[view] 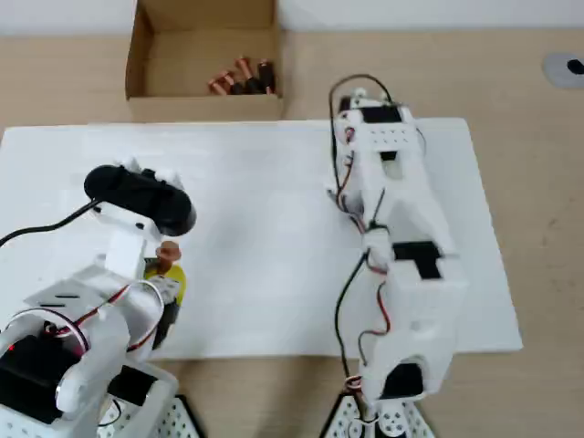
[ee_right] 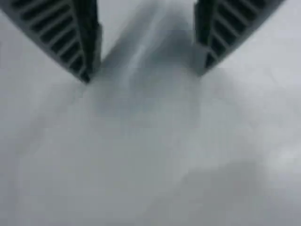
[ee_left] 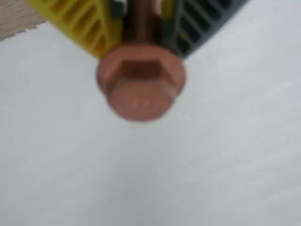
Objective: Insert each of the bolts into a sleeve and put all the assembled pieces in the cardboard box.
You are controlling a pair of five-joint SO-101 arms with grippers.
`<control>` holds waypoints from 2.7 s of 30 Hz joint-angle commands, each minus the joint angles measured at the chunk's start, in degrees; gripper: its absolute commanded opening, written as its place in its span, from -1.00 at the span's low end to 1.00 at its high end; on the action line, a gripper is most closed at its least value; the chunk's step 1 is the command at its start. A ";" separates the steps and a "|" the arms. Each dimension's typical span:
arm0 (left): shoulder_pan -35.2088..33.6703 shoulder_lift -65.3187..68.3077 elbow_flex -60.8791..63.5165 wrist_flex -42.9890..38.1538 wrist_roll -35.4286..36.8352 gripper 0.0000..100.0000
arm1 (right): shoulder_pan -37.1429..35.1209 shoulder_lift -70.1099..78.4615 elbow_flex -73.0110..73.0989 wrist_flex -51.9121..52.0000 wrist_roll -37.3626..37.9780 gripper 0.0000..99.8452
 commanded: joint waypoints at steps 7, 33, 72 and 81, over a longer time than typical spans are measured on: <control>-0.79 -0.31 -0.18 -0.79 -0.26 -0.99 | 1.54 14.81 -14.20 6.68 0.09 -0.86; -0.79 -0.57 -0.53 -0.53 -0.18 -0.98 | -12.35 -5.76 -24.40 20.57 10.99 -0.98; -0.70 -0.48 -0.09 -0.79 0.18 -0.98 | -24.13 15.25 -42.33 20.04 55.38 -0.70; -0.70 -0.31 -0.09 -0.88 0.00 -0.98 | -24.84 14.99 -42.24 20.66 60.04 -0.48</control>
